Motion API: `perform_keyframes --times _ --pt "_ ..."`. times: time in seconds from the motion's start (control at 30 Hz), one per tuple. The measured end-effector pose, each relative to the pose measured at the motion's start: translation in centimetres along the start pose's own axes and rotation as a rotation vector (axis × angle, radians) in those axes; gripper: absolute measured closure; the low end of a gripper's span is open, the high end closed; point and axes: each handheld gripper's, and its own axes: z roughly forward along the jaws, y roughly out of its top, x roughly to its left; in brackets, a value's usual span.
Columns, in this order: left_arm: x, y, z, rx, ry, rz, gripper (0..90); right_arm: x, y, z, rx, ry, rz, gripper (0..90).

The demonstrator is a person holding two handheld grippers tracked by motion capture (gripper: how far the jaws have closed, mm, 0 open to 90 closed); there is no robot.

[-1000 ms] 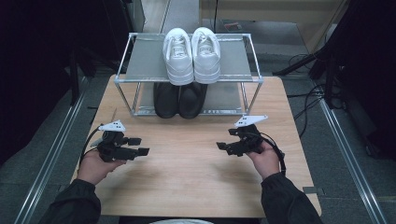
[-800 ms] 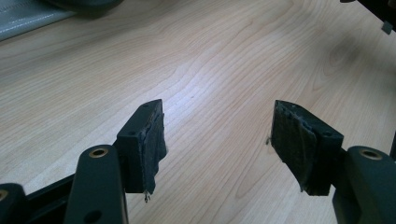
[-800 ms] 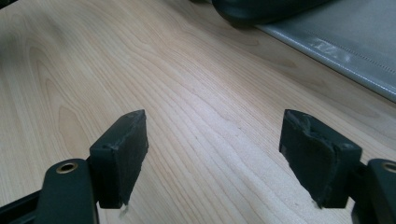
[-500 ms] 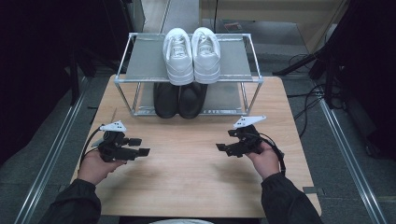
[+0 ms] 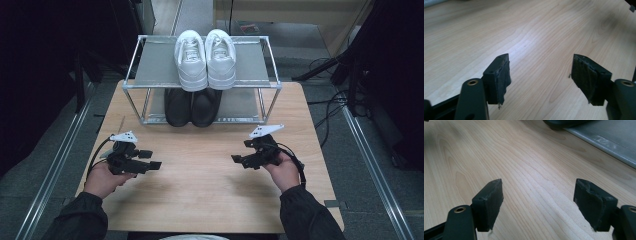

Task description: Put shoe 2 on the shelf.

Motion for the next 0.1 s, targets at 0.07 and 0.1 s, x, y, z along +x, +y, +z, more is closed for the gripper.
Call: perform_keyframes --times 0.07,0.1 --pt "-0.28 0.03 0.35 0.015 0.005 0.003 29.9 -0.03 -0.02 0.03 0.001 0.002 0.0 24.8" --pt "-0.38 0.05 0.57 0.023 0.004 0.017 28.4 -0.07 -0.04 0.06 0.002 0.0 -0.003 24.8"
